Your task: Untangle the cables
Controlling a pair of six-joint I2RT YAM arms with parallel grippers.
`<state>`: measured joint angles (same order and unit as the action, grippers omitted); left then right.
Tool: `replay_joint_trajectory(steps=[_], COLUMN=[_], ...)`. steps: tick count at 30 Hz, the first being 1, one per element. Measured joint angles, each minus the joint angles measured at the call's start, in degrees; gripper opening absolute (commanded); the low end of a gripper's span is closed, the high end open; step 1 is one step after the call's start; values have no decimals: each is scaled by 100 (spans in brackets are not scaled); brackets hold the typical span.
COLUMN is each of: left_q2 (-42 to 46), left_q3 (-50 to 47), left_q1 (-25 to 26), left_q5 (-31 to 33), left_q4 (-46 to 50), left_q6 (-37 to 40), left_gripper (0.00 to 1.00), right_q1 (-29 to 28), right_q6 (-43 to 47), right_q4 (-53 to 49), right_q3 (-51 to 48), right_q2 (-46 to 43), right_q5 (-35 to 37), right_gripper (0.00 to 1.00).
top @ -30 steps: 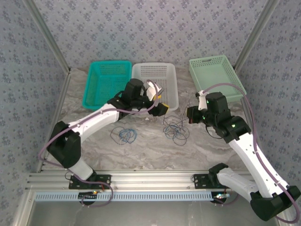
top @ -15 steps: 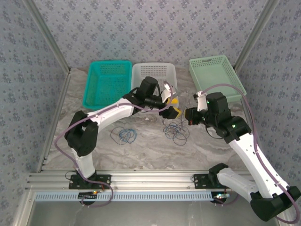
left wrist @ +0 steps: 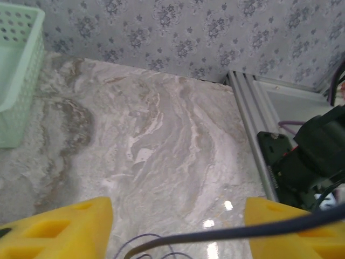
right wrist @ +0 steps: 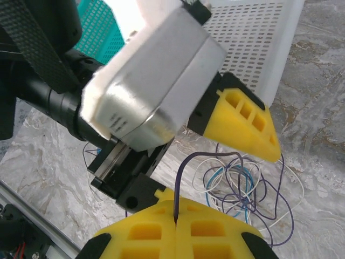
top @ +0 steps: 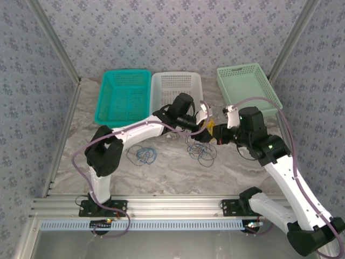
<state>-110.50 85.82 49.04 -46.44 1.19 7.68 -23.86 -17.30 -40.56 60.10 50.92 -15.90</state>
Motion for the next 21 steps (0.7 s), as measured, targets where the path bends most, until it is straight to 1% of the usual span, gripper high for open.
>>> replay_joint_trajectory(steps=[1,2,3,4,5,7,8,9,12,16,18,21], left_q2=[-26,-46,-66,-81,-90,-96,-96,-96,-94,-59,2,149], left_q3=[11,20,24,28,33,39,39,39,39,33,4,-52], left_q1=[0,0,0,0,0,0,0,0,0,-44,-83,-151], left_q5=[-35,-50,-66,-70,-70,-42,-17,24,278,616,728,813], left_q4=[-17,-39,-66,-92,-122,-142,-146,-144,-144,-195,-323,-503], left_q6=[-28,-37,-57,-103,-116,-162,-175,-190,-323,-710,-951,-1296], left_gripper=[29,20,12,5,2,0,0,0,0,0,0,0], right_q1=[11,17,31,55,70,118,140,175,317,647,828,1019], right_q6=[0,-4,-17,-46,-55,-63,-63,-70,-157,-411,-542,-649], right_q4=[2,-7,-9,-15,-33,-83,-114,-155,-269,-372,-389,-262], right_q3=[-7,-9,-11,-17,-17,-20,-20,-20,-57,-380,-634,-1141], right_q2=[-24,-37,-50,-63,-74,-114,-142,-190,-417,-857,-1012,-1123], right_q5=[-2,-2,-2,-4,2,17,52,142,544,1259,1484,1641], right_gripper=[7,9,15,31,44,71,81,88,94,95,92,84])
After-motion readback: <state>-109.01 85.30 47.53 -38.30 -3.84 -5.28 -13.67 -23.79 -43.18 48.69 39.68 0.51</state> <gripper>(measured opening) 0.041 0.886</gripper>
